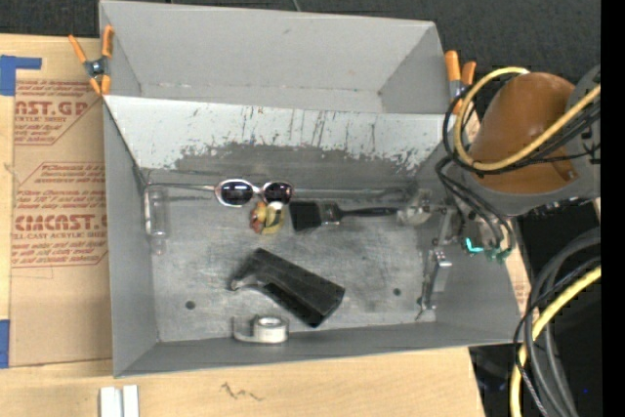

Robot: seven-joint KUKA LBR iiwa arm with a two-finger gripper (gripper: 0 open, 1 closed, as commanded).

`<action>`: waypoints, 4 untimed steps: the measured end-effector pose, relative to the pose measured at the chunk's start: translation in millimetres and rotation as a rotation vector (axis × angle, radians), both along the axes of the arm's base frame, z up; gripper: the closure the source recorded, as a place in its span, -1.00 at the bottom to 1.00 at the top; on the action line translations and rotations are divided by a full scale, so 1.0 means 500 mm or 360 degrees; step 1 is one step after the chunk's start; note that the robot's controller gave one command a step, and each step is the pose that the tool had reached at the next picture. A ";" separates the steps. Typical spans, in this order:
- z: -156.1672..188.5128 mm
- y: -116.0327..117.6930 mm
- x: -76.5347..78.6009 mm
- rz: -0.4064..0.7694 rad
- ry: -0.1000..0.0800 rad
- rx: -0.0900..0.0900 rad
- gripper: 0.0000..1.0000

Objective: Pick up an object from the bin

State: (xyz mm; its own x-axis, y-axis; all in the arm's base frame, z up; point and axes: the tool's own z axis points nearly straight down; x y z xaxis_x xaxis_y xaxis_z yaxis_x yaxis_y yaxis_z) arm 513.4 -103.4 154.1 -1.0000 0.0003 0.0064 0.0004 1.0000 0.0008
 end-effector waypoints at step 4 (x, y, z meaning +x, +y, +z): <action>-0.100 0.166 -0.070 -0.0272 -0.0004 -0.0001 1.00</action>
Offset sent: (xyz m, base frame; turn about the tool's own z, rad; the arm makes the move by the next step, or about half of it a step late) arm -0.0340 0.0707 -0.0841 0.1878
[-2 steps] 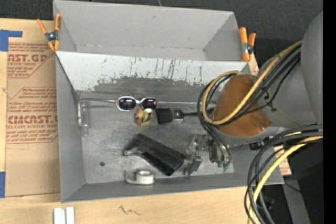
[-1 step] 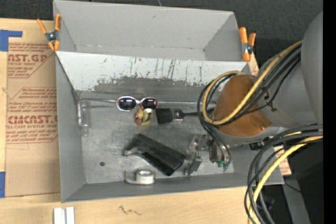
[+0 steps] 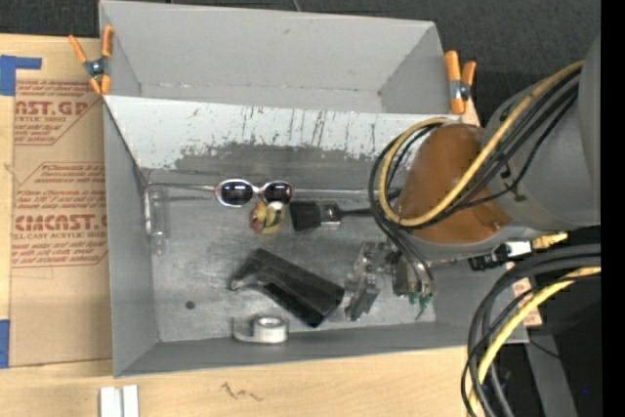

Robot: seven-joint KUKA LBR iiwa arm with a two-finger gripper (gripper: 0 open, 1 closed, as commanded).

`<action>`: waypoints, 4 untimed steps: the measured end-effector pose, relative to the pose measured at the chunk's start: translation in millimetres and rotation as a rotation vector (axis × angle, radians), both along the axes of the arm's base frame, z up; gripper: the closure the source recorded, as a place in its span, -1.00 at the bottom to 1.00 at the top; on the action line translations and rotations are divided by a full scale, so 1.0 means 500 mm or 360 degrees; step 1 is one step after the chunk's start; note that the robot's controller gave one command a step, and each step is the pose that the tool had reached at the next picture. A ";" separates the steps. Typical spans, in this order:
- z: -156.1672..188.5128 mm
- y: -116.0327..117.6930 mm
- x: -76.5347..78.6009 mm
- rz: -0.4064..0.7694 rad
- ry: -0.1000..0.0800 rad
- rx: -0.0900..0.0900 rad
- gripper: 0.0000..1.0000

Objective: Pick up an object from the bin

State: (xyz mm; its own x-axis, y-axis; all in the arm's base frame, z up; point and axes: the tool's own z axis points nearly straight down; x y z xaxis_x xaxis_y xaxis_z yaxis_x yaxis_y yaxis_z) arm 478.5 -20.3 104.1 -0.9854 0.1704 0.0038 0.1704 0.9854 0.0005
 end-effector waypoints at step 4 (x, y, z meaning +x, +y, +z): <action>0.089 0.076 0.056 -0.0039 -0.0004 -0.0001 -1.00</action>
Offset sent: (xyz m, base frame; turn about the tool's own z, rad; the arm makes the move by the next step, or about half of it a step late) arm 0.0087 -0.0082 0.1229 -0.0319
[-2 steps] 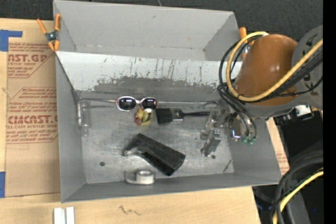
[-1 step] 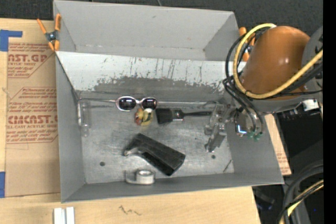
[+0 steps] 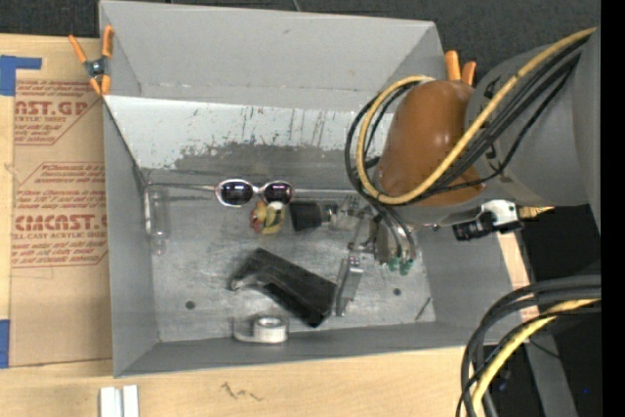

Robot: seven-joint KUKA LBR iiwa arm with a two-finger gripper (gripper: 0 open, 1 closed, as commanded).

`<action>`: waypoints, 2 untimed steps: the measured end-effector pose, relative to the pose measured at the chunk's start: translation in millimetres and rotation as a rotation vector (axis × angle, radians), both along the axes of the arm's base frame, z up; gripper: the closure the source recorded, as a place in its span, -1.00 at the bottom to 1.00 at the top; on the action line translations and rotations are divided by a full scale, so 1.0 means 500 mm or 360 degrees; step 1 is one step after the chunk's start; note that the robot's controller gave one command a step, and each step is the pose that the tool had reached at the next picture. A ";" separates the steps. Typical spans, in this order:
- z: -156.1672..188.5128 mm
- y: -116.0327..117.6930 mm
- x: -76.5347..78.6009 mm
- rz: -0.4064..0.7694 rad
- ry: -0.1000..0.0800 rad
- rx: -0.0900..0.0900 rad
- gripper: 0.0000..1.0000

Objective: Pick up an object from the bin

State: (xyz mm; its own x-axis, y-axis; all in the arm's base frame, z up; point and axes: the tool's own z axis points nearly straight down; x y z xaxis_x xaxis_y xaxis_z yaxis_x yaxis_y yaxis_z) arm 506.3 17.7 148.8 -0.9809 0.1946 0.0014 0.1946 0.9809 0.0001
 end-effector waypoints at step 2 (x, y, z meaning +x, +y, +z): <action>-0.057 0.001 -0.014 -0.0122 -0.0016 0.0002 -1.00</action>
Offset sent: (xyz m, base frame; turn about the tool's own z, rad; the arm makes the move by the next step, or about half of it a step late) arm -0.0229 0.0011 -0.0770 0.1801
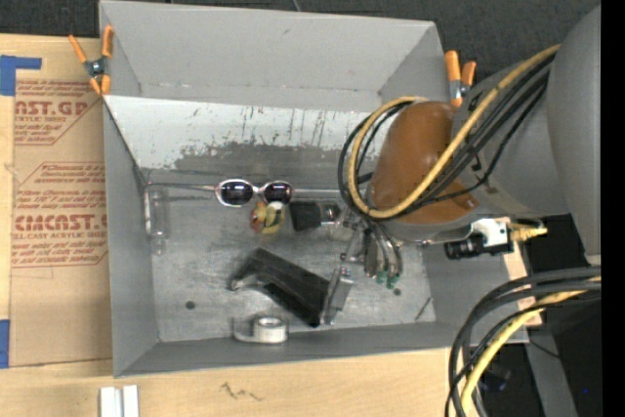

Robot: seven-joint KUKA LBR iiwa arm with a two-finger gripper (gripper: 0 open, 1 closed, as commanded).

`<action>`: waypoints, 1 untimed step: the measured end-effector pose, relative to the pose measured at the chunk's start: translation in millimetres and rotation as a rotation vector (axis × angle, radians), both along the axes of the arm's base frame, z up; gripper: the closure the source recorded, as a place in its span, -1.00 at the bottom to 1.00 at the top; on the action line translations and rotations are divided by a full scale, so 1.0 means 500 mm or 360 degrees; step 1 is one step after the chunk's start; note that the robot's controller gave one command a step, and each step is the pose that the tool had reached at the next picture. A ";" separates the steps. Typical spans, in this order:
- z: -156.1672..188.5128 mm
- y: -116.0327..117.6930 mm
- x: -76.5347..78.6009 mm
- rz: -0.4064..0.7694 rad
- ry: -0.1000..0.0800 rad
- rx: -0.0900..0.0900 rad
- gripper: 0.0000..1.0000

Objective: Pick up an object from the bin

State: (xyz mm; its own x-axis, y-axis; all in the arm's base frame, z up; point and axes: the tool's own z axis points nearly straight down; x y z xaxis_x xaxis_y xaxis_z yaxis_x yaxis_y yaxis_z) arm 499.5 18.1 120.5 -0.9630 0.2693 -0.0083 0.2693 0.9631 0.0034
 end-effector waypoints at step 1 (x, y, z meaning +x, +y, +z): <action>-0.096 0.031 -0.002 -0.0067 -0.0005 -0.0002 1.00</action>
Offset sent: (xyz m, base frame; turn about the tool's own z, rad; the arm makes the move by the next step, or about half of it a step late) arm 0.0000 0.0000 0.0000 0.0000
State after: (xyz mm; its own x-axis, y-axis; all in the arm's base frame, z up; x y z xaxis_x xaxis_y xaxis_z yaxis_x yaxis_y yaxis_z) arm 498.6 33.6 72.7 -0.9508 0.3096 -0.0118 0.3096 0.9509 0.0030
